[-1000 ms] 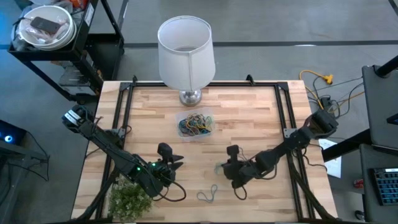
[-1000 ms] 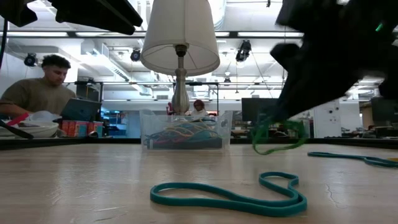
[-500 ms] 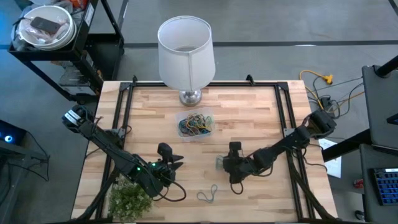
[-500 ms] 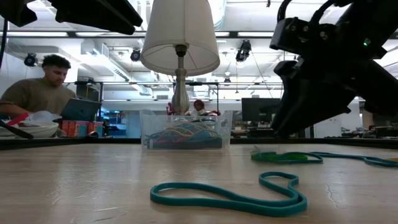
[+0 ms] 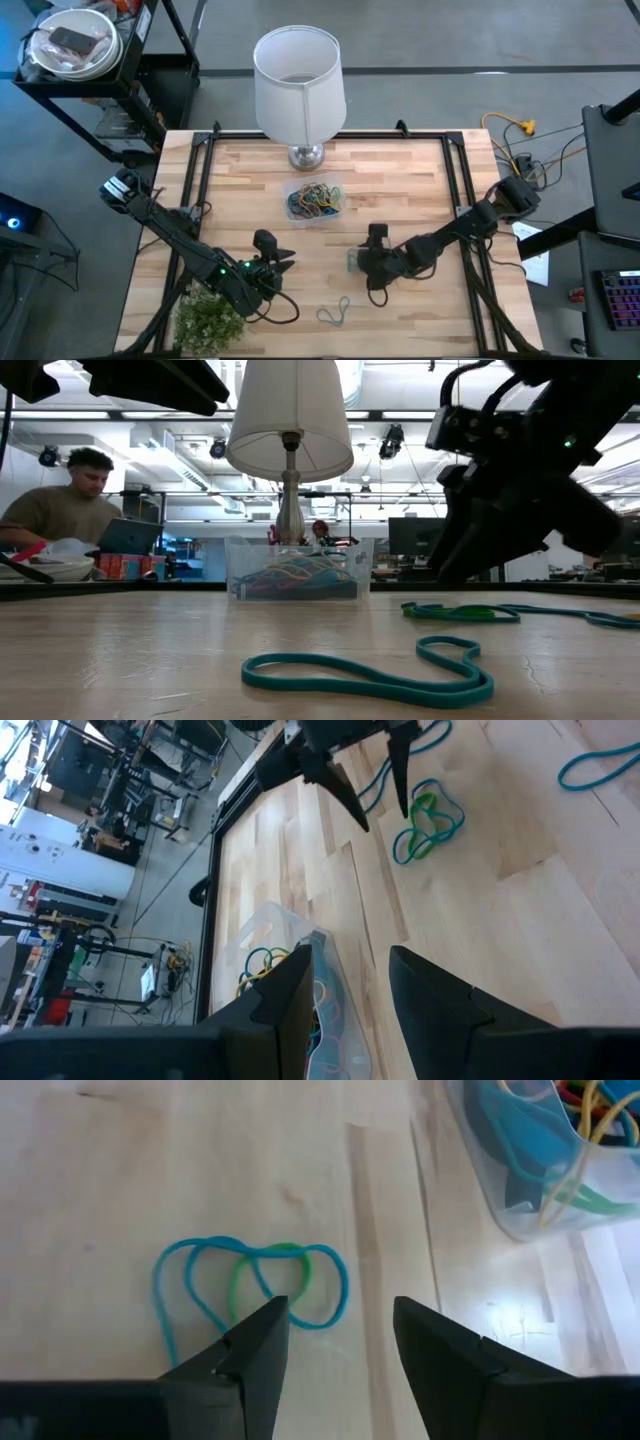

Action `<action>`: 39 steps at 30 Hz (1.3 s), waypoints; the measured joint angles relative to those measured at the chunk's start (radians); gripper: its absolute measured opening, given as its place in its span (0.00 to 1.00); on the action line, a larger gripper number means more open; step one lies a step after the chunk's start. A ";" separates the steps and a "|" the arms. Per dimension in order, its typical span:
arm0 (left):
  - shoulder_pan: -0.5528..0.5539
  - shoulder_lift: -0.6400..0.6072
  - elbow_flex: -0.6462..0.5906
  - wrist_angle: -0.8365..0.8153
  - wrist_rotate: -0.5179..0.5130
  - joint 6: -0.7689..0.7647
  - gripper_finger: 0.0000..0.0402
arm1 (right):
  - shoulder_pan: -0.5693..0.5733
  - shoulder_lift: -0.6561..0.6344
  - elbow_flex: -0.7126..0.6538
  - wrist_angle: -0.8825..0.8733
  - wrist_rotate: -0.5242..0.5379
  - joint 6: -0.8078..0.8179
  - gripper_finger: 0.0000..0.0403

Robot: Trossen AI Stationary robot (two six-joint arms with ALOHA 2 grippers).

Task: Pick and place rubber bands into bin
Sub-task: Put the blue rubber band into the transparent container

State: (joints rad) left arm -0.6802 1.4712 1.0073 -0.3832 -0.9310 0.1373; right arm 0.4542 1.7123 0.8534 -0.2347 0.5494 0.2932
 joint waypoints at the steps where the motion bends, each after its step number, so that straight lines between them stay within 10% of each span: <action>1: 0.000 0.000 0.000 0.000 0.000 0.000 0.29 | -0.006 0.000 -0.006 0.007 -0.001 0.000 0.44; 29: 0.000 0.000 0.000 0.006 0.000 0.000 0.29 | -0.081 0.069 -0.055 0.148 -0.075 -0.030 0.43; 39: 0.000 0.000 0.000 0.005 0.000 0.000 0.29 | -0.081 0.071 -0.055 0.143 -0.087 -0.038 0.28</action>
State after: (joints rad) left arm -0.6800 1.4712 1.0073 -0.3779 -0.9314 0.1375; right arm 0.3733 1.7833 0.7982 -0.0919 0.4624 0.2554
